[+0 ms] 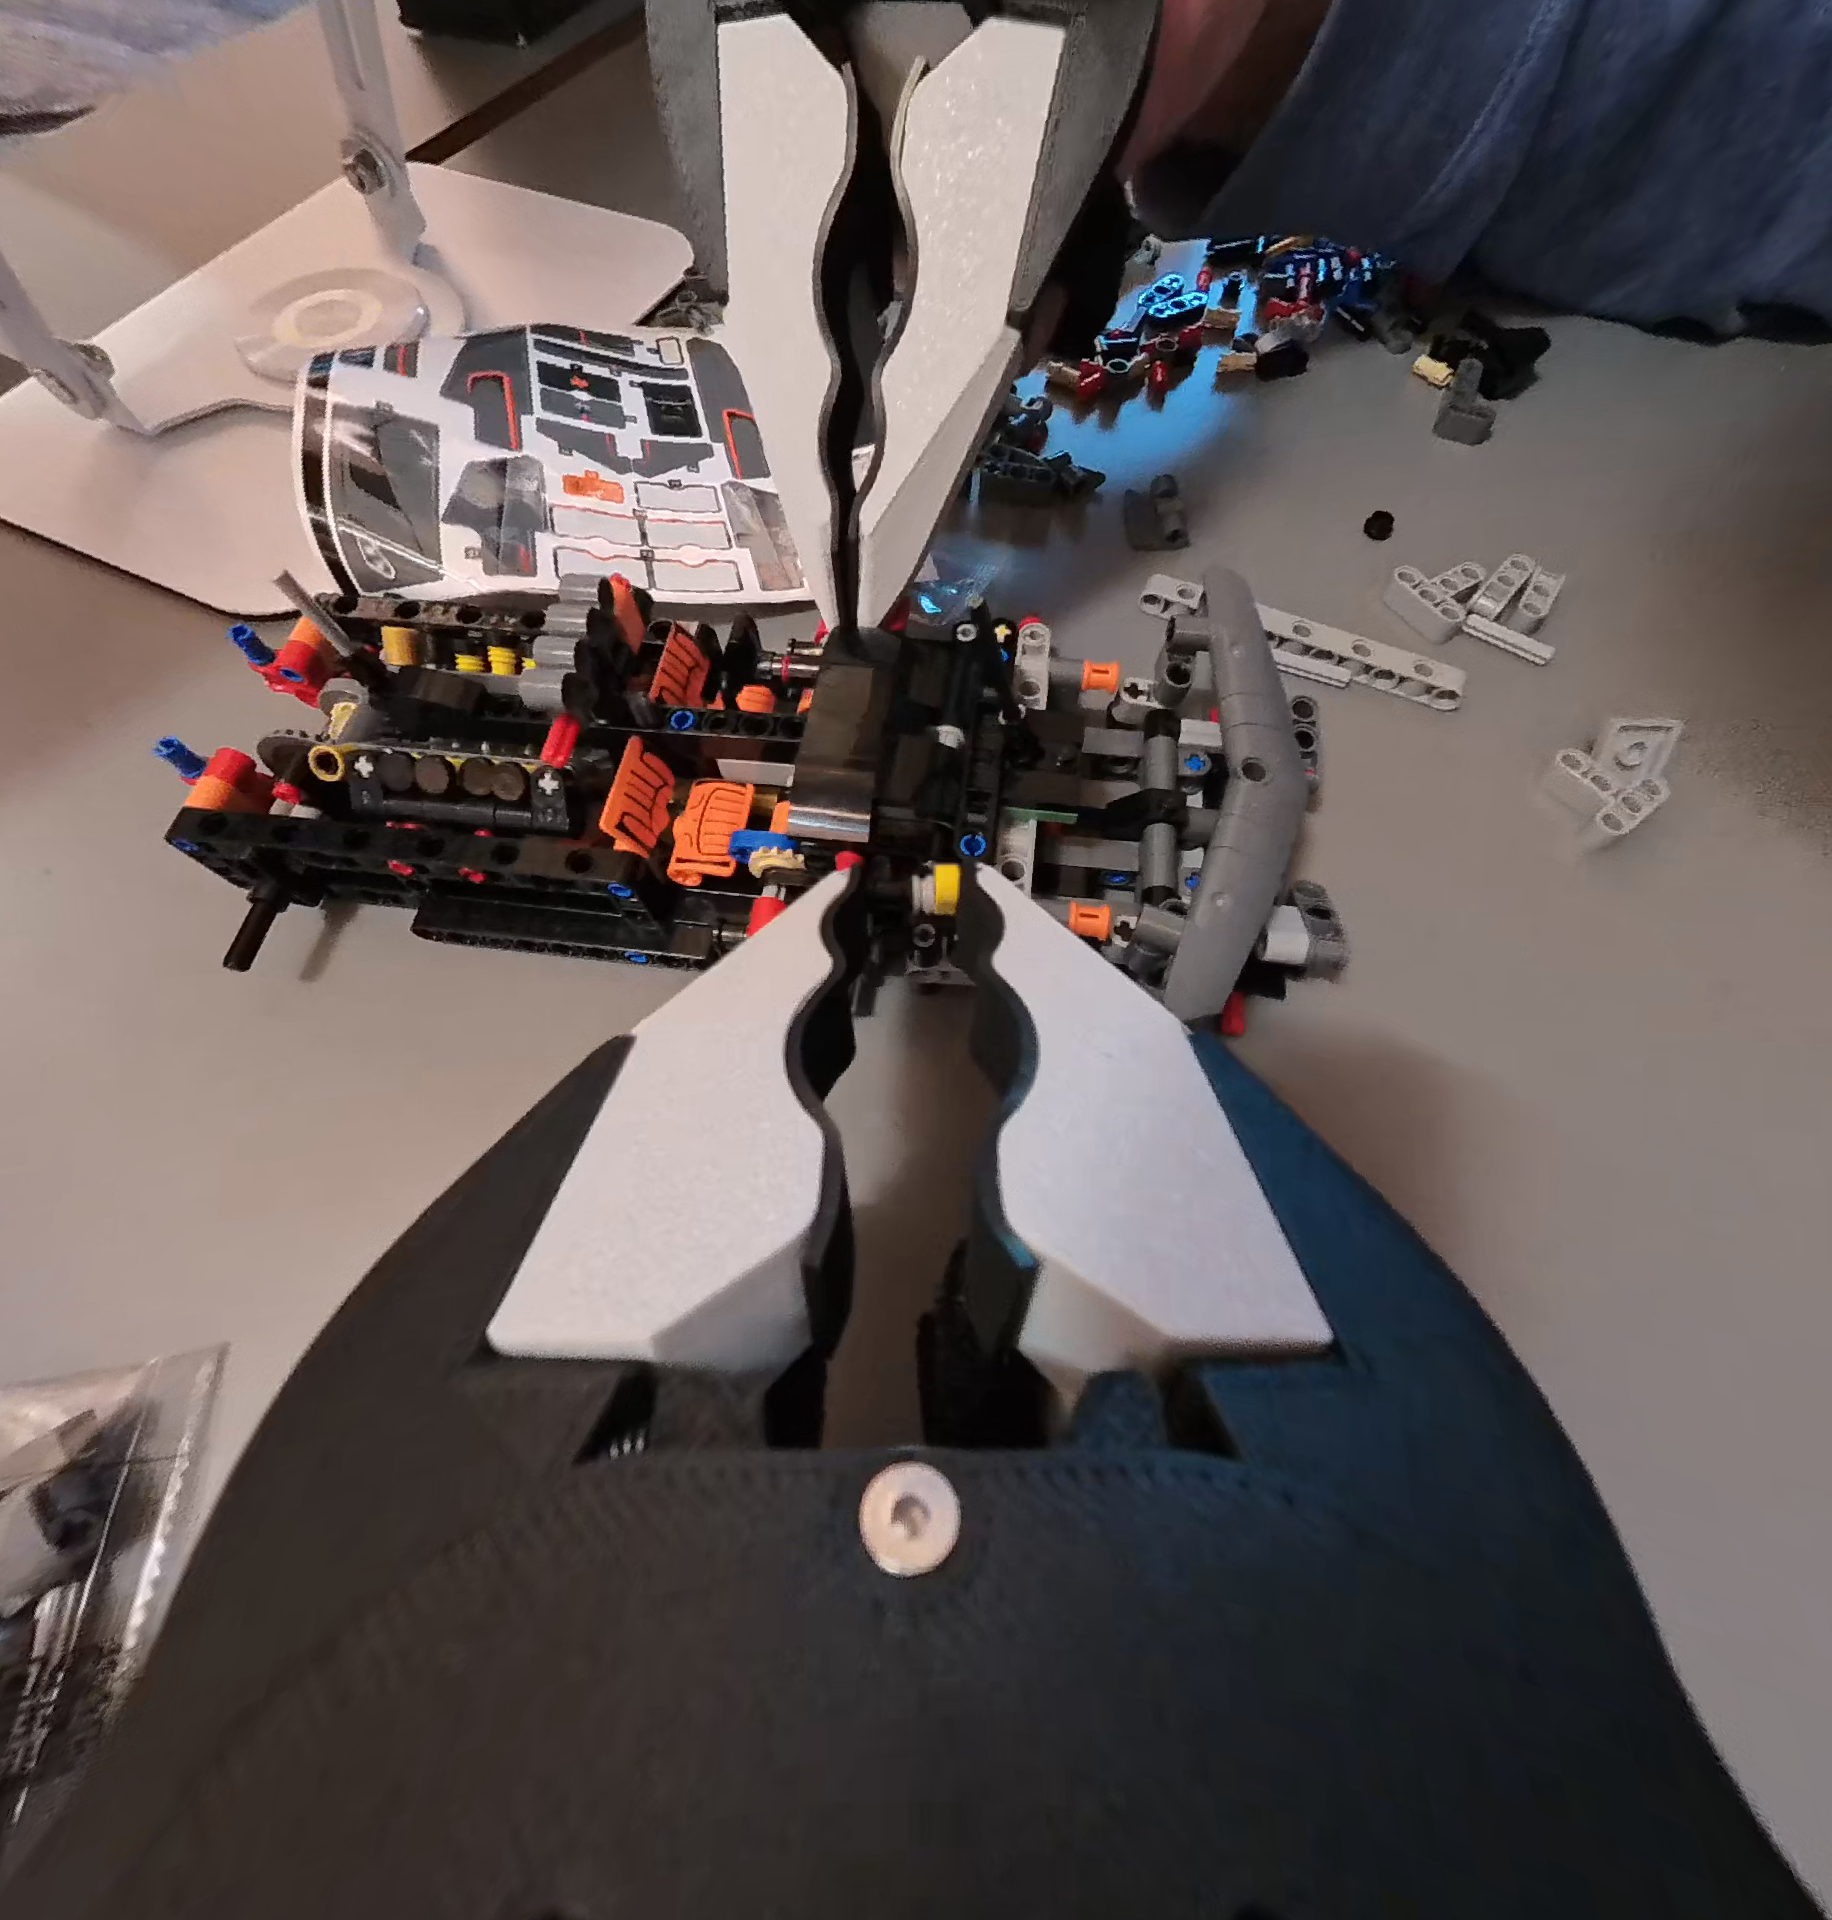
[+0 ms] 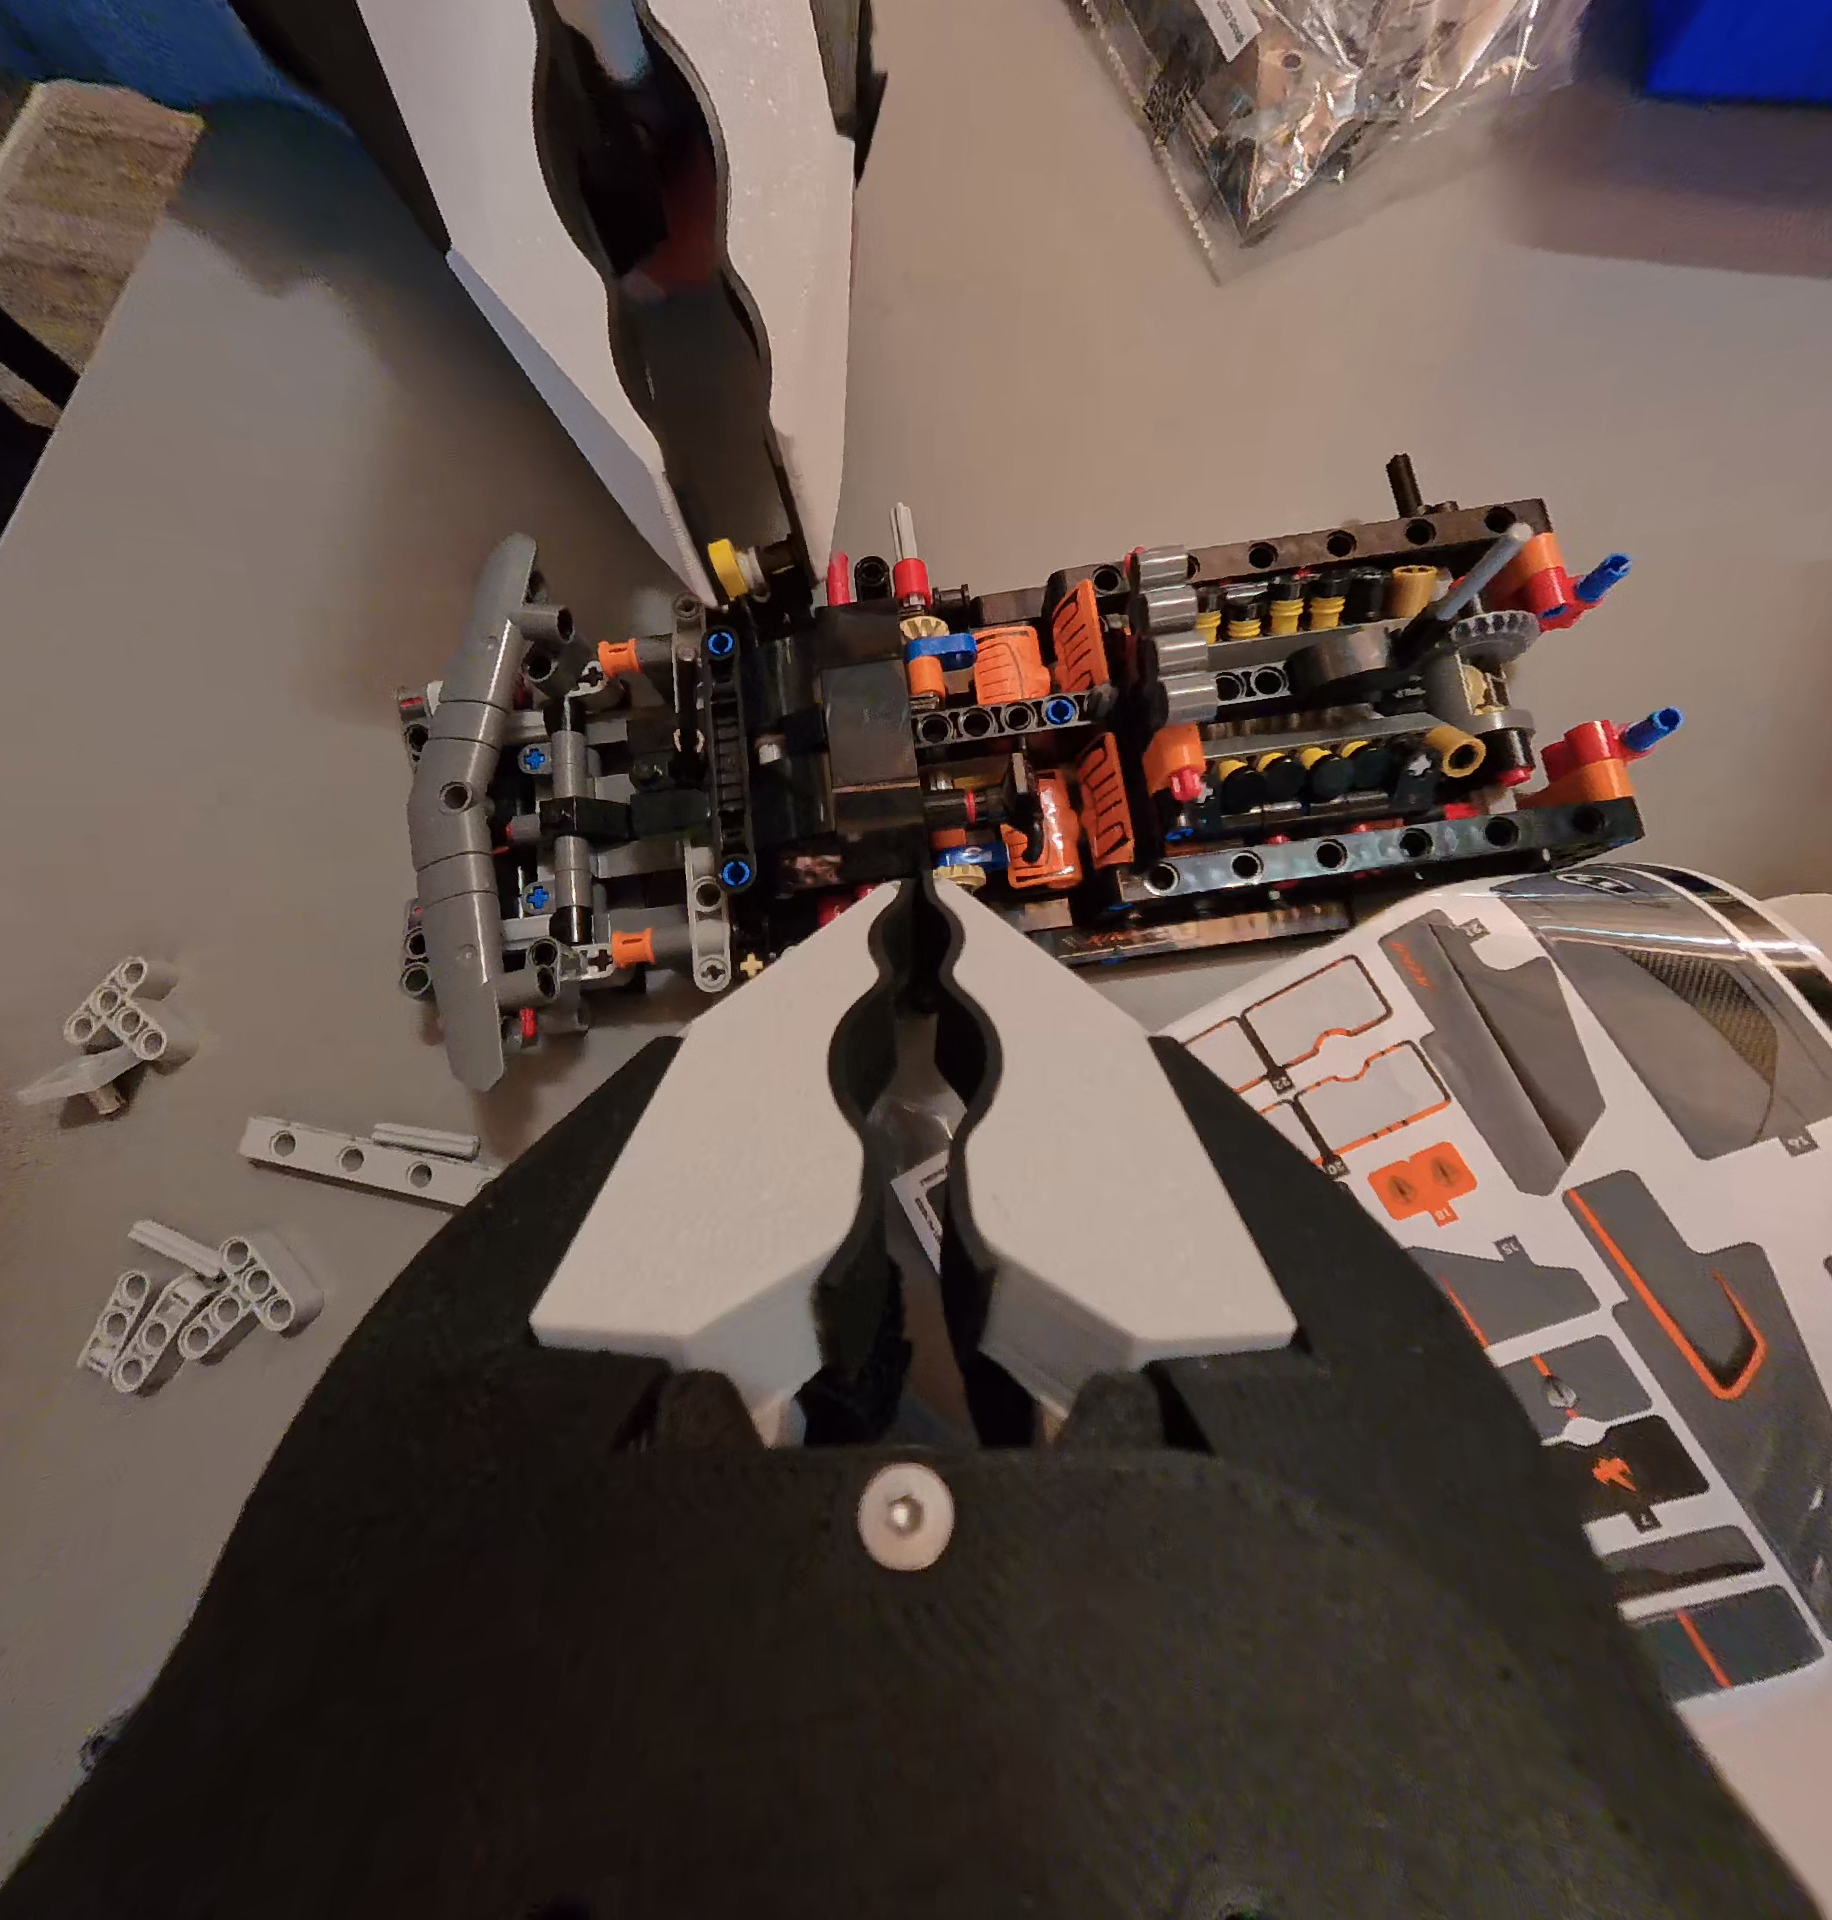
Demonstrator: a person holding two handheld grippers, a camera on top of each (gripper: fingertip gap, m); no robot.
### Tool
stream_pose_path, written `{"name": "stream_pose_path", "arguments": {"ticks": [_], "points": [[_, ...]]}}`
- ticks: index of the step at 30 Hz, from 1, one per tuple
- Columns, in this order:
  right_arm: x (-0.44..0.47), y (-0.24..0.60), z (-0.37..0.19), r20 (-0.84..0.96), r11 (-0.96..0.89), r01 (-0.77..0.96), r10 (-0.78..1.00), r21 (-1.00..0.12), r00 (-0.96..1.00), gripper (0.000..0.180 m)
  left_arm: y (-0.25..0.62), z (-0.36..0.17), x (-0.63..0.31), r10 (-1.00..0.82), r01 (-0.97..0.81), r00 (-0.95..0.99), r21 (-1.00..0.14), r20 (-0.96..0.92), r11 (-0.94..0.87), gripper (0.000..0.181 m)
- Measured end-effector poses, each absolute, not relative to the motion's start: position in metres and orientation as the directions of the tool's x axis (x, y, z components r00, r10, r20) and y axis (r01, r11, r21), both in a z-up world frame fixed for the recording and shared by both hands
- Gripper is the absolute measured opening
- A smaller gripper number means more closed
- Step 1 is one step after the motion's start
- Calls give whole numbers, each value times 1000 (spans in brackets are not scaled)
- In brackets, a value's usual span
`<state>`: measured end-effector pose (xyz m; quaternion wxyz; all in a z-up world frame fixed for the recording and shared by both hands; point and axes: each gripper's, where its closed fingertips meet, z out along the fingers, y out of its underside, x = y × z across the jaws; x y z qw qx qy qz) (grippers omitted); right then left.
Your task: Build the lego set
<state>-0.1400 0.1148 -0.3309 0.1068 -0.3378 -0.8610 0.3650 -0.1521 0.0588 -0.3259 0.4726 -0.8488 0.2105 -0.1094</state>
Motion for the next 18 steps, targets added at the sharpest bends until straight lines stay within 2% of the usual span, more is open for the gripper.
{"name": "stream_pose_path", "arguments": {"ticks": [18], "points": [[-141, 113, -332, -79, 489, 497, 651, -717, -755, 0, 60, -325, -153, -494, -238, 869, -852, 28, -466, 15]]}}
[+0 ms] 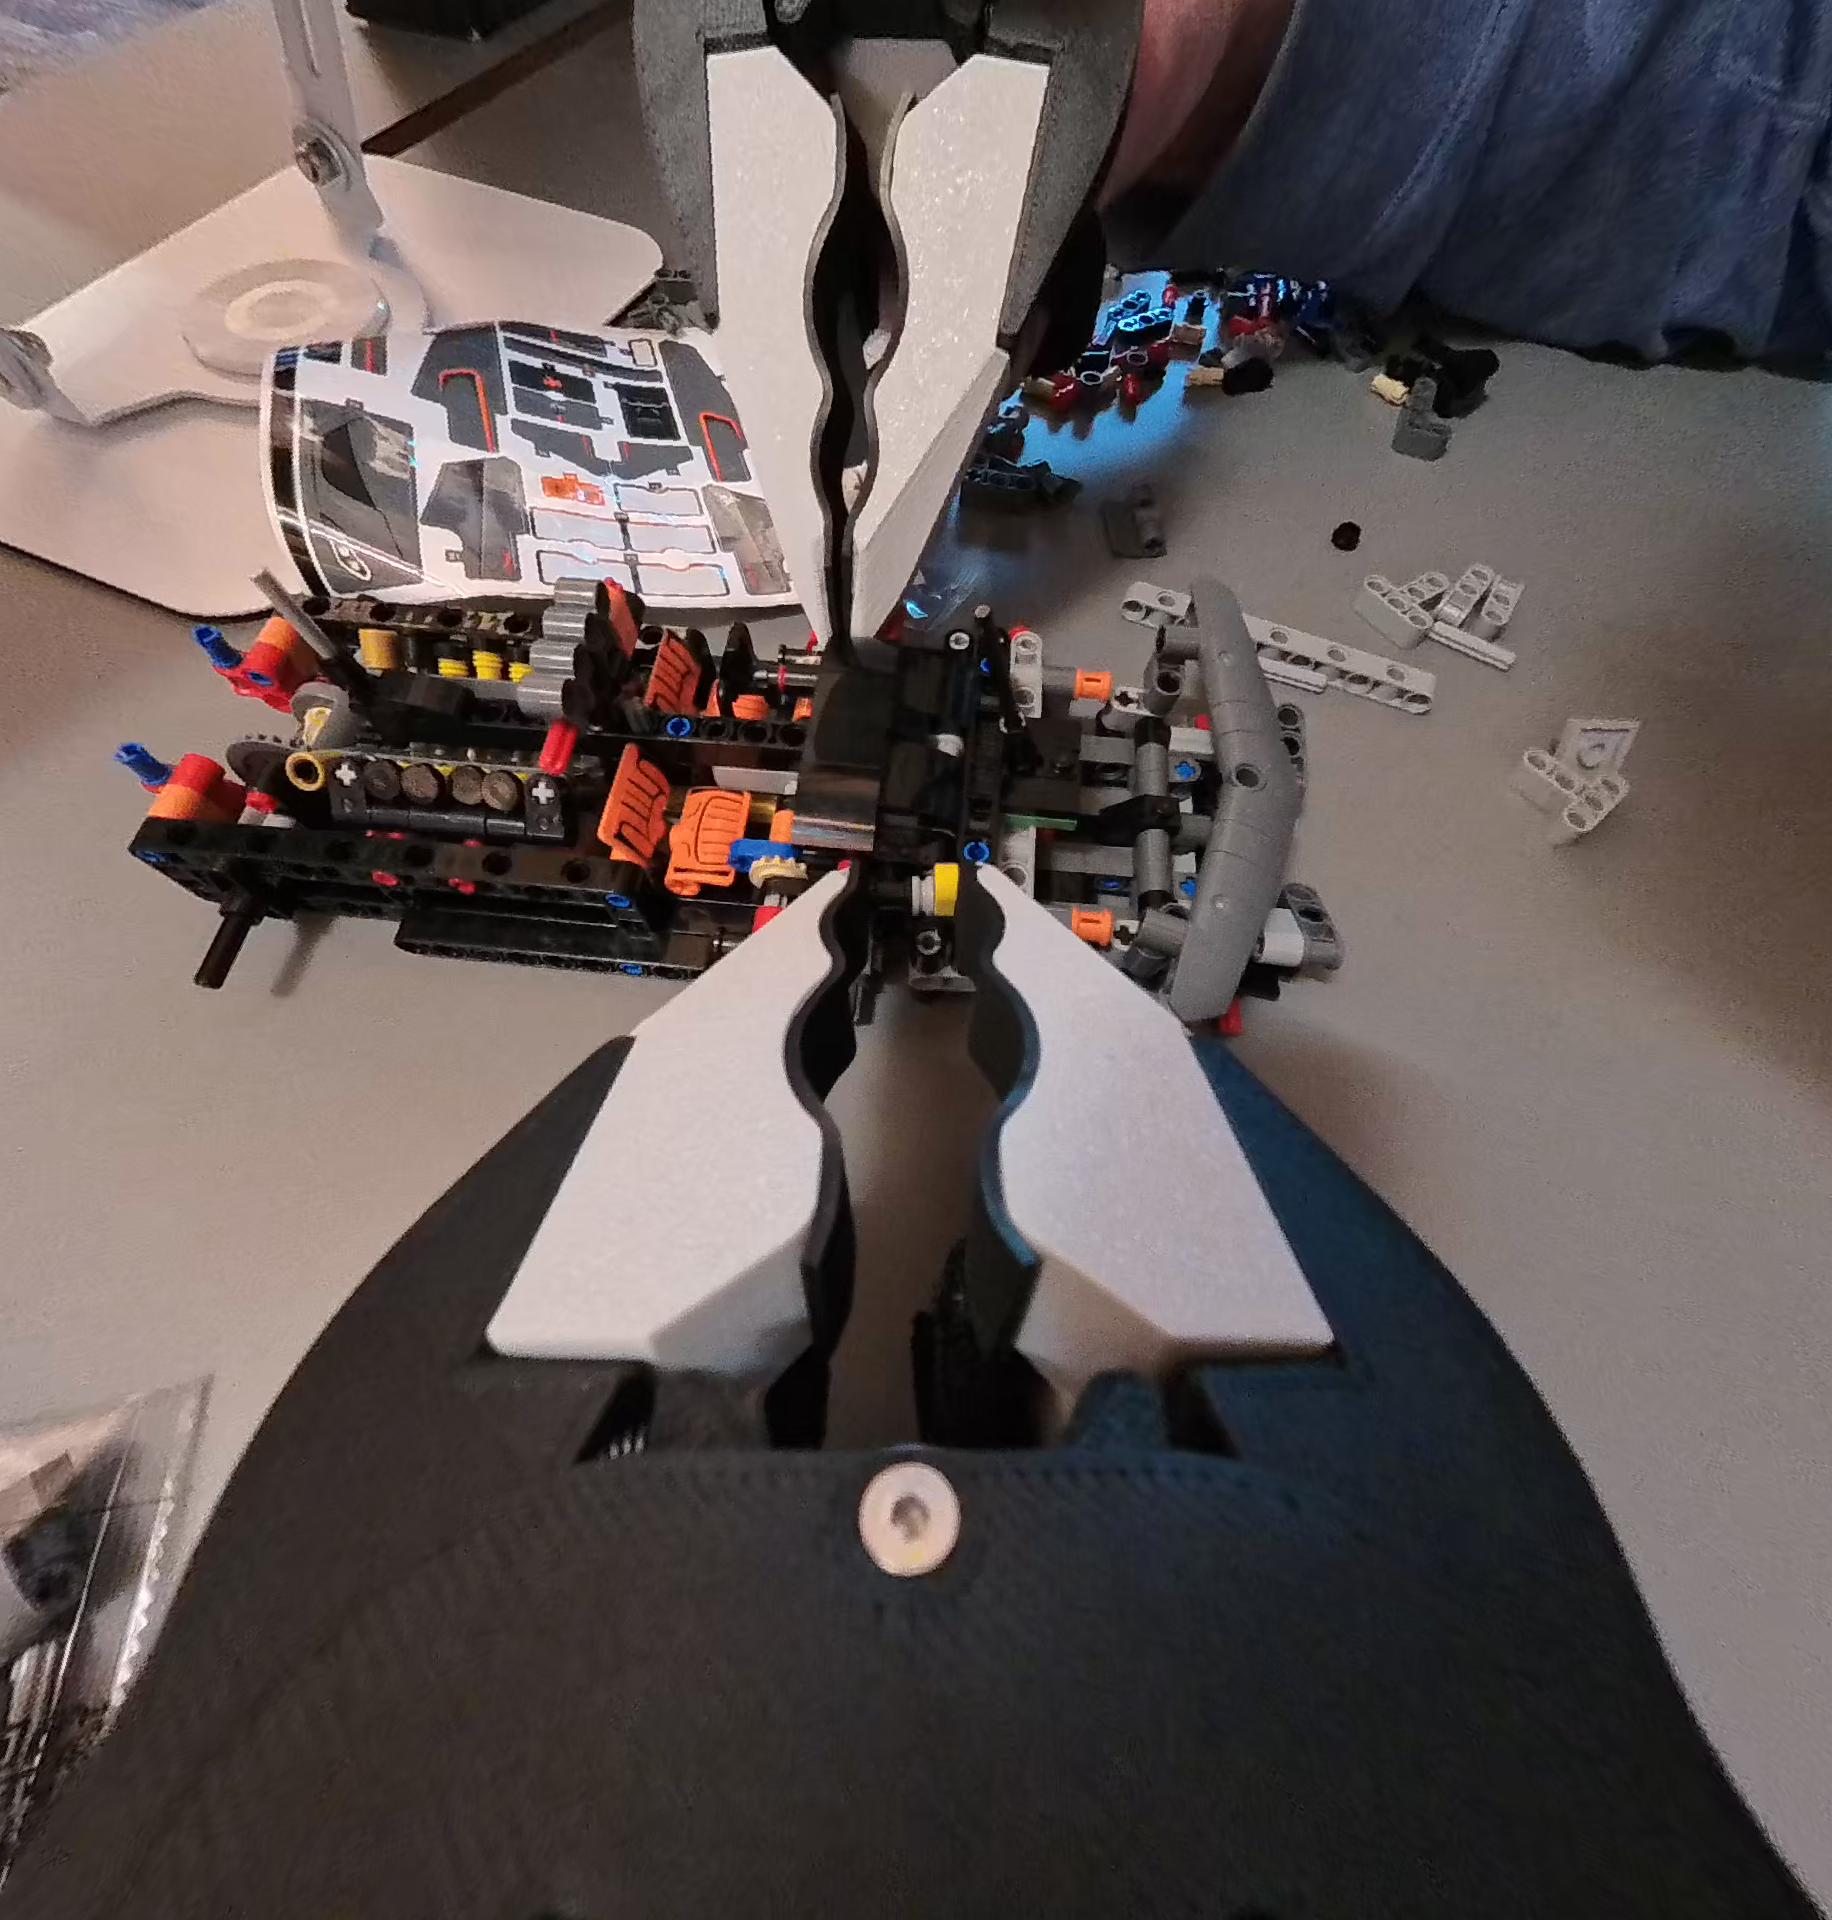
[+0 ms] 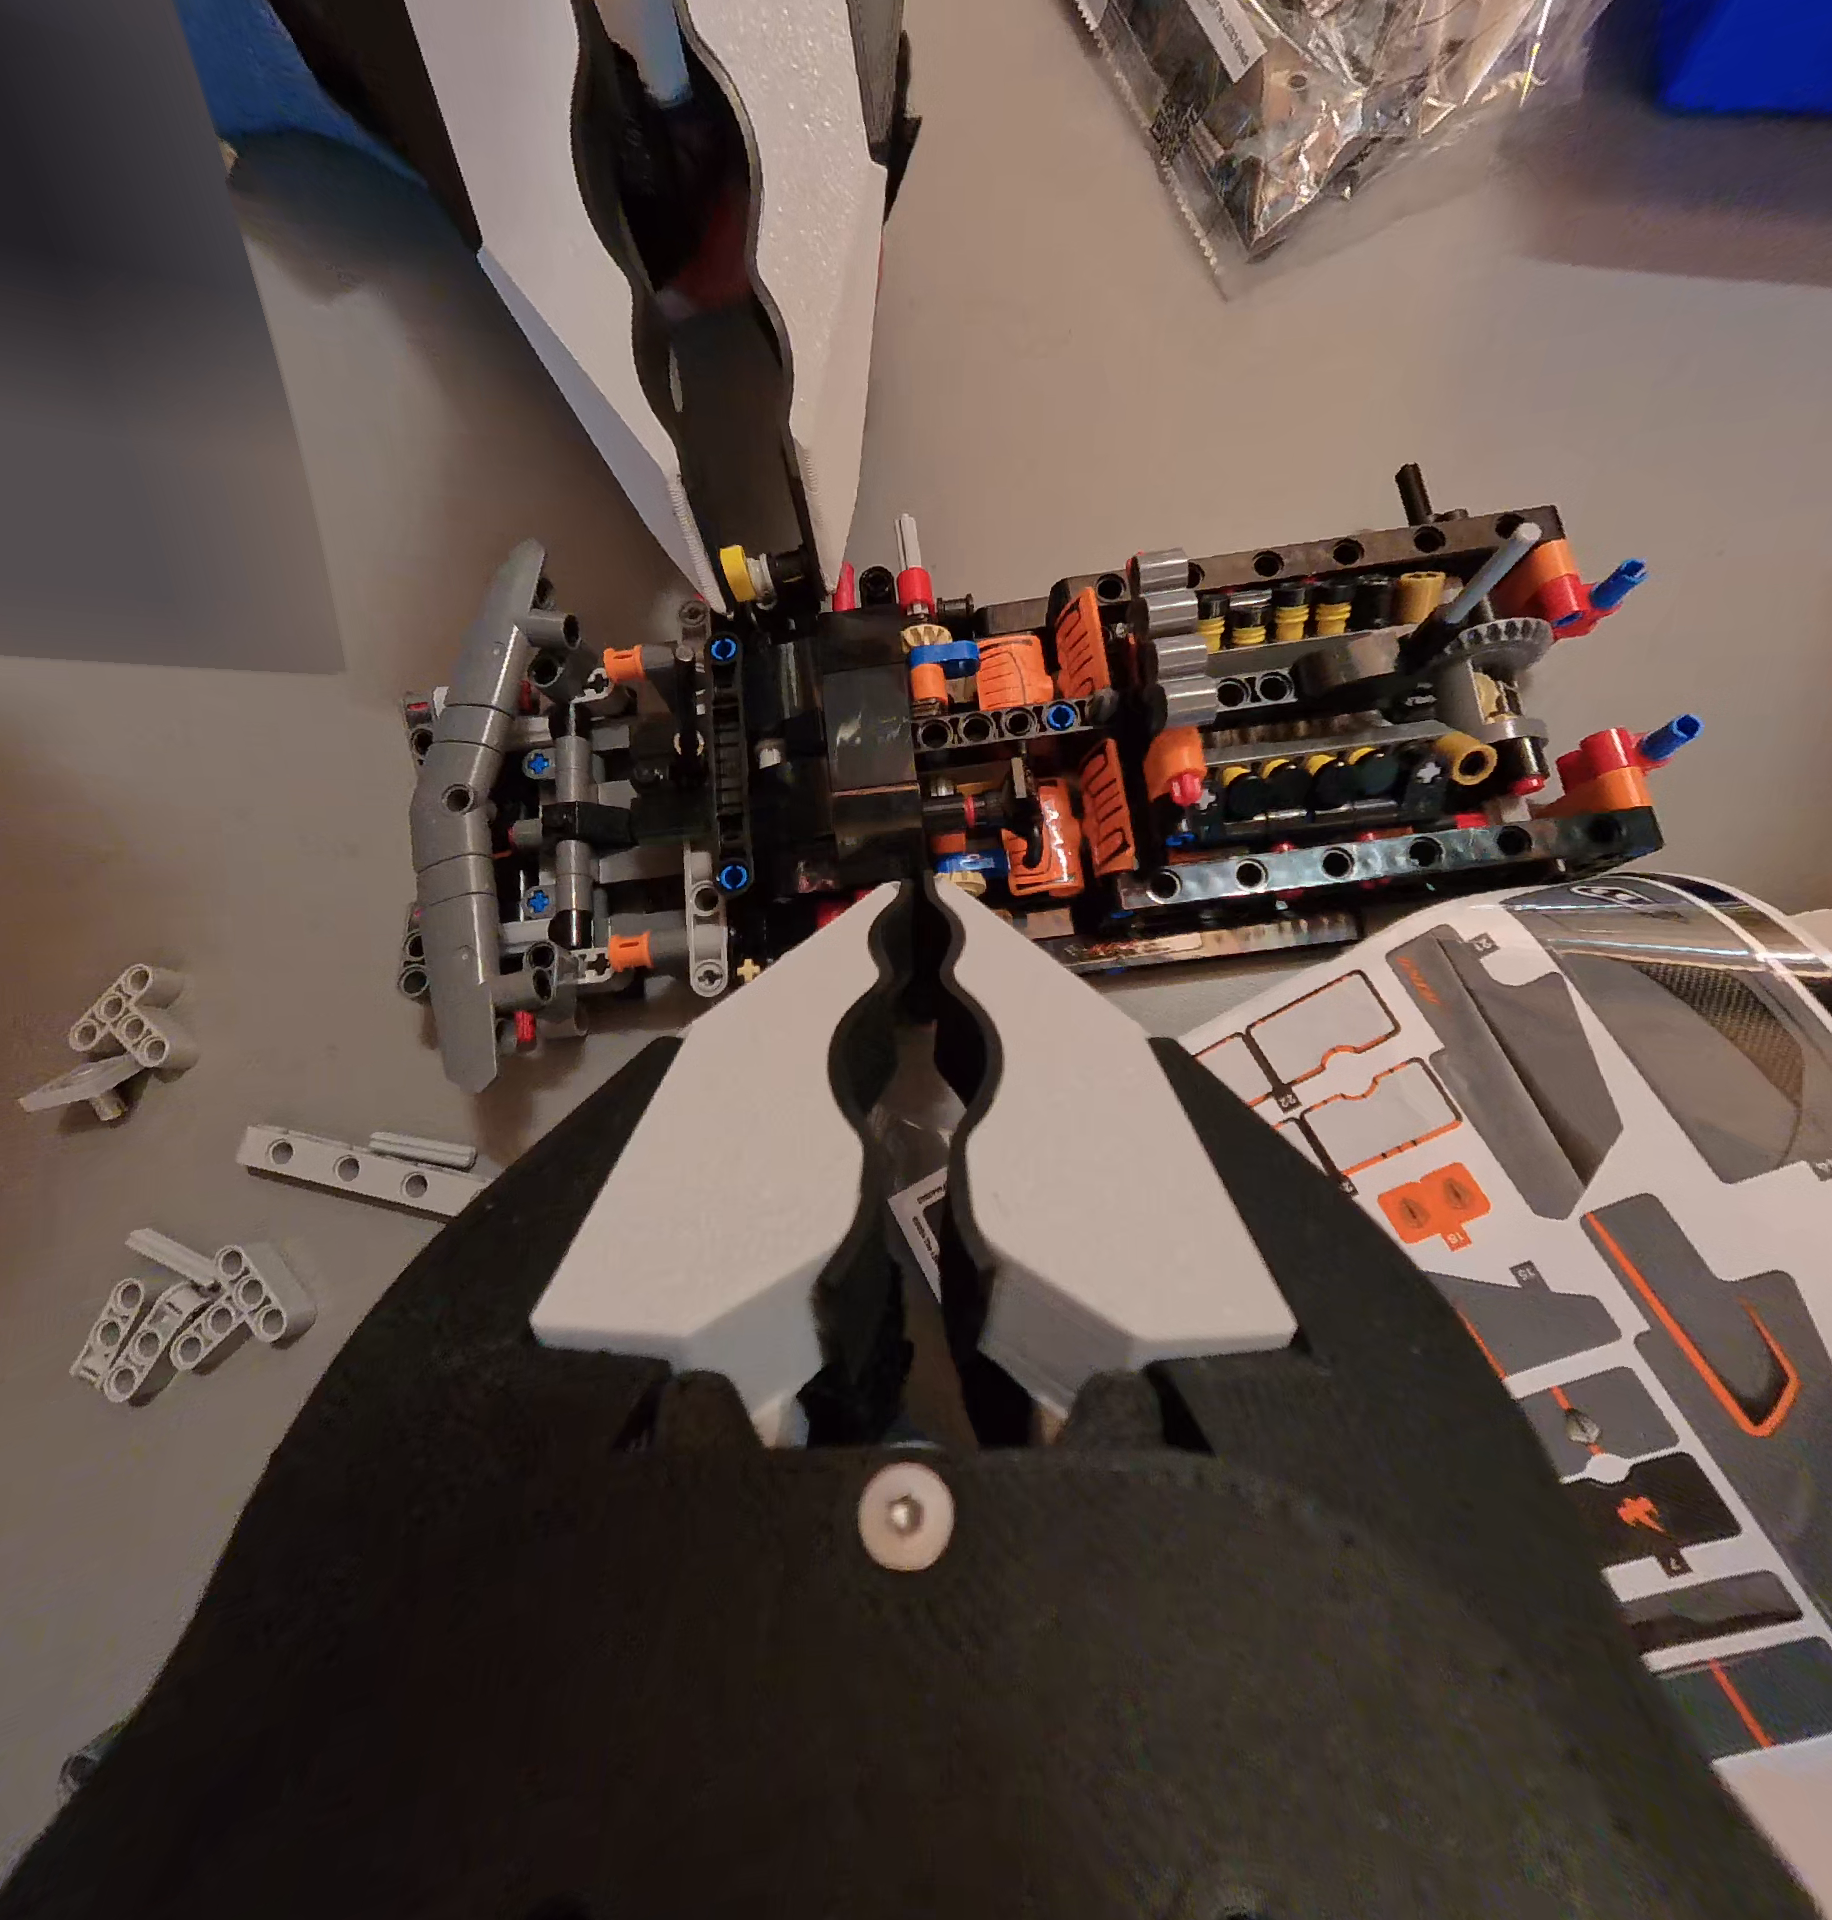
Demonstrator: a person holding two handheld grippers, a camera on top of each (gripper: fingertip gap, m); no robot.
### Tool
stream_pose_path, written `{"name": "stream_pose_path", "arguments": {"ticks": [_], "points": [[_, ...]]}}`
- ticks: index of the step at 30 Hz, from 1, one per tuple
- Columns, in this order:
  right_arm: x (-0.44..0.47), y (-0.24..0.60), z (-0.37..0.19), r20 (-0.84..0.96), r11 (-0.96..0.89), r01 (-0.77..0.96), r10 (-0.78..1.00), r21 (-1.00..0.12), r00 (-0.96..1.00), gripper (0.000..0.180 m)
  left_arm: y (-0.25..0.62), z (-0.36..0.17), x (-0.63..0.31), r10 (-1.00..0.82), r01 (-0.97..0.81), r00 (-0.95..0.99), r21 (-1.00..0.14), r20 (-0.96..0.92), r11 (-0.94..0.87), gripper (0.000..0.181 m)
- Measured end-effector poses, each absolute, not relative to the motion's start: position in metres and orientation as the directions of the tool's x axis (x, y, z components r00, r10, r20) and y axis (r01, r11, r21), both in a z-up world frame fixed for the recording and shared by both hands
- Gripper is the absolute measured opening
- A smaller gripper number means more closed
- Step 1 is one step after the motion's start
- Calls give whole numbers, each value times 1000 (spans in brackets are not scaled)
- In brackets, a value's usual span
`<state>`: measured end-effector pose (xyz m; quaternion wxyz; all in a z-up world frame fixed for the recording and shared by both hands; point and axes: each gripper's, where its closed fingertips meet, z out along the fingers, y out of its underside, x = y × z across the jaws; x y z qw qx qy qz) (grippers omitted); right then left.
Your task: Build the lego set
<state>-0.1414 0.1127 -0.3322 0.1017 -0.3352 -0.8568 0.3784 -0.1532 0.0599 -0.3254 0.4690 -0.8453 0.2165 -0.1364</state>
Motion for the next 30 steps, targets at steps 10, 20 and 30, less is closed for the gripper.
{"name": "stream_pose_path", "arguments": {"ticks": [10, 20, 30], "points": [[-142, 114, -333, -79, 490, 477, 632, -730, -771, 0, 61, -325, -152, -569, -276, 822, -853, 30, -443, 15], [-140, 113, -332, -87, 493, 451, 598, -744, -797, 0, 68, -320, -141, -610, -299, 792, -871, 2, -391, 15], [-141, 117, -328, -75, 489, 458, 619, -742, -782, 0, 68, -319, -145, -588, -285, 809, -875, 0, -392, 14]]}}
